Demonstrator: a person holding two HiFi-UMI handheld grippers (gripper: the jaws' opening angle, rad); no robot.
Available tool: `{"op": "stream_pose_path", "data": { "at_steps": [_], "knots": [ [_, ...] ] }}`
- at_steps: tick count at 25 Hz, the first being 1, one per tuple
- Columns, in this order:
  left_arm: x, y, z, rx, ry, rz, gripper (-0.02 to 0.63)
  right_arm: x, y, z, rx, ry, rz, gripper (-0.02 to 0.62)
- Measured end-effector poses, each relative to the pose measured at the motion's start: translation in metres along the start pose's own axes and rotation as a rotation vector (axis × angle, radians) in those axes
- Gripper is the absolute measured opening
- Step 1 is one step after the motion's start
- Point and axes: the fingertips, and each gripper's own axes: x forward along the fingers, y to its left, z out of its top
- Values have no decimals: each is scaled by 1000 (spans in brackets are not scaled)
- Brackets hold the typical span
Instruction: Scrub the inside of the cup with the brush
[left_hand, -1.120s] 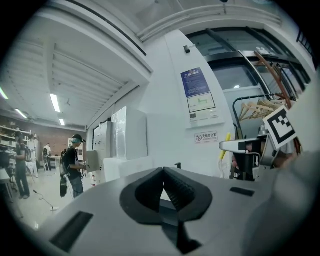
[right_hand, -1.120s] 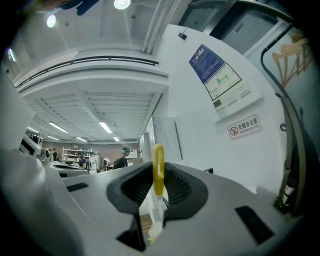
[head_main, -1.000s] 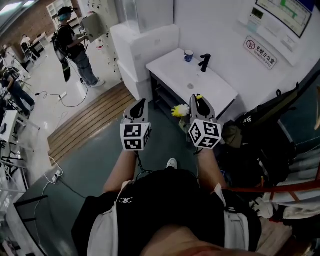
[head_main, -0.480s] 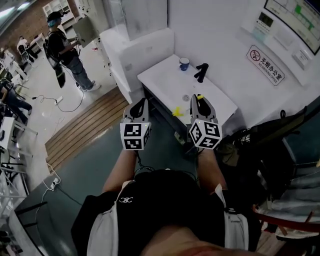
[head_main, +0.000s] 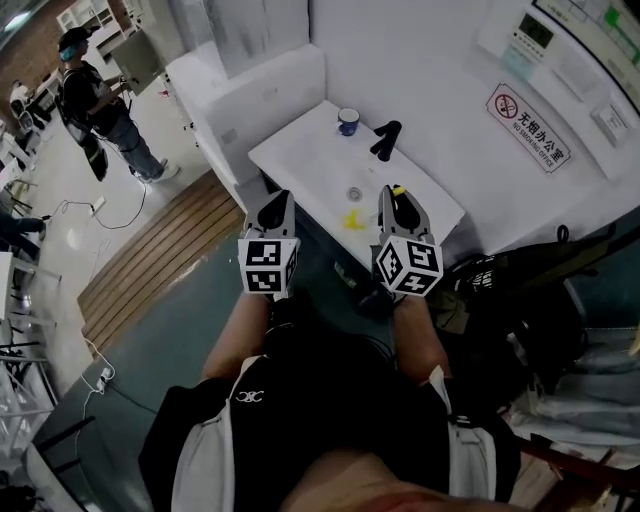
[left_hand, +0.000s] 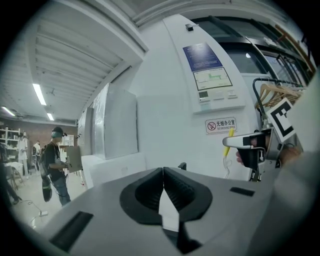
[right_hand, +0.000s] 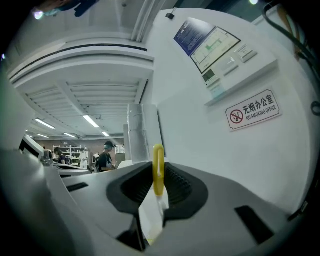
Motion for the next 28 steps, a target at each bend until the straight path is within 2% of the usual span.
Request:
{"op": "stream_pose_path", "data": {
  "at_steps": [9, 14, 19, 22, 23, 25, 28],
  "knots": [
    [107, 15, -12, 6, 31, -115, 15, 49, -53, -11, 21, 18, -127, 74],
    [166, 27, -17, 21, 67, -198, 15, 82, -71, -19, 25, 48, -200, 74],
    [222, 36, -29, 65, 96, -282, 15, 105, -93, -29, 79, 60, -278, 74],
    [259, 37, -42, 57, 130, -341, 17, 110, -108, -36, 85, 69, -340, 74],
    [271, 37, -47, 43, 146, -365, 31, 112, -112, -39, 84, 73, -358, 74],
    [293, 36, -58, 23, 185, -413, 142, 115, -119, -44, 84, 86, -392, 74],
    [323, 34, -76, 44, 234, -456, 158, 115, -129, -52, 90, 104, -443, 74]
  ]
}}
